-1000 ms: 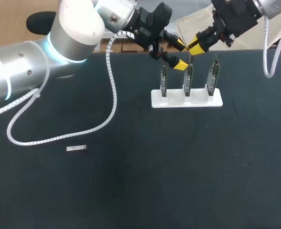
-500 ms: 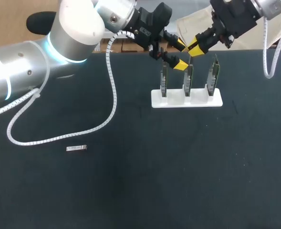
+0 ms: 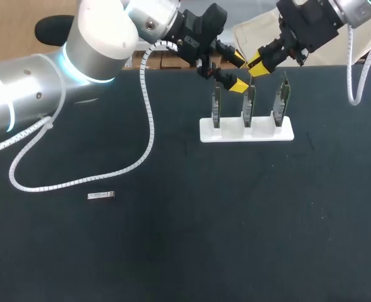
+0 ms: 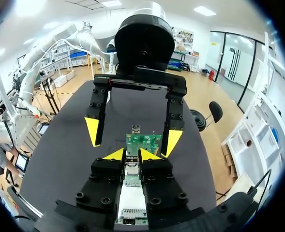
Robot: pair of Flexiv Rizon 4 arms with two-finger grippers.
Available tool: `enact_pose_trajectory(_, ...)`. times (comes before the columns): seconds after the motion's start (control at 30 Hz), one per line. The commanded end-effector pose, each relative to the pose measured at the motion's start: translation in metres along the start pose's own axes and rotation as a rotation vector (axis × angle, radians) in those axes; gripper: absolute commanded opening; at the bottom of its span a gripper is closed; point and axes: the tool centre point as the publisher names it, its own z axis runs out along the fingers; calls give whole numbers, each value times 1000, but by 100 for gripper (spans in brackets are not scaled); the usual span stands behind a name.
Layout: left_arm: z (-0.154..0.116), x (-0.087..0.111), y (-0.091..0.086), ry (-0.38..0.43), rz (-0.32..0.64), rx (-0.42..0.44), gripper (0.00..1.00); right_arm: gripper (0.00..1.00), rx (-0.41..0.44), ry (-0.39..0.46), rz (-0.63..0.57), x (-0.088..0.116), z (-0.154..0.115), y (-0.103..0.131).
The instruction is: Pick up the optical module with the left hand, and insert it into the network port with the right hand.
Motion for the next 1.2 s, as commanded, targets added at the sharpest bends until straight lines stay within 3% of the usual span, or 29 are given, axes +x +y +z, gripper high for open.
enact_pose_trajectory(0.03, 0, -1, 2, 5, -2, 3, 100, 0, 5, 4, 0, 1, 1, 1)
enact_pose_trajectory(0.63, 0, -1, 2, 5, -2, 3, 100, 0, 12, 6, 9, 3, 2, -1)
enact_pose_trajectory(0.7, 0, -1, 2, 5, -2, 3, 100, 10, 11, 5, 11, 3, 2, -1)
enact_pose_trajectory(0.77, 0, -1, 2, 5, -2, 3, 100, 11, 8, 4, 12, 3, 2, -1)
enact_pose_trajectory(0.8, 0, -1, 2, 5, -2, 3, 100, 16, 7, 4, 12, 3, 2, -1)
enact_pose_trajectory(0.87, 0, -1, 2, 5, -2, 3, 100, 49, 8, 4, 14, 3, 2, -1)
enact_pose_trajectory(0.9, 0, -1, 2, 5, -2, 3, 100, 94, 9, 4, 14, 3, 2, -1)
enact_pose_trajectory(0.93, 0, -1, 2, 5, -2, 3, 100, 100, 10, 4, 15, 3, 2, -1)
enact_pose_trajectory(1.2, 0, -1, 2, 5, -2, 3, 100, 100, 19, 4, 17, 3, -1, 0)
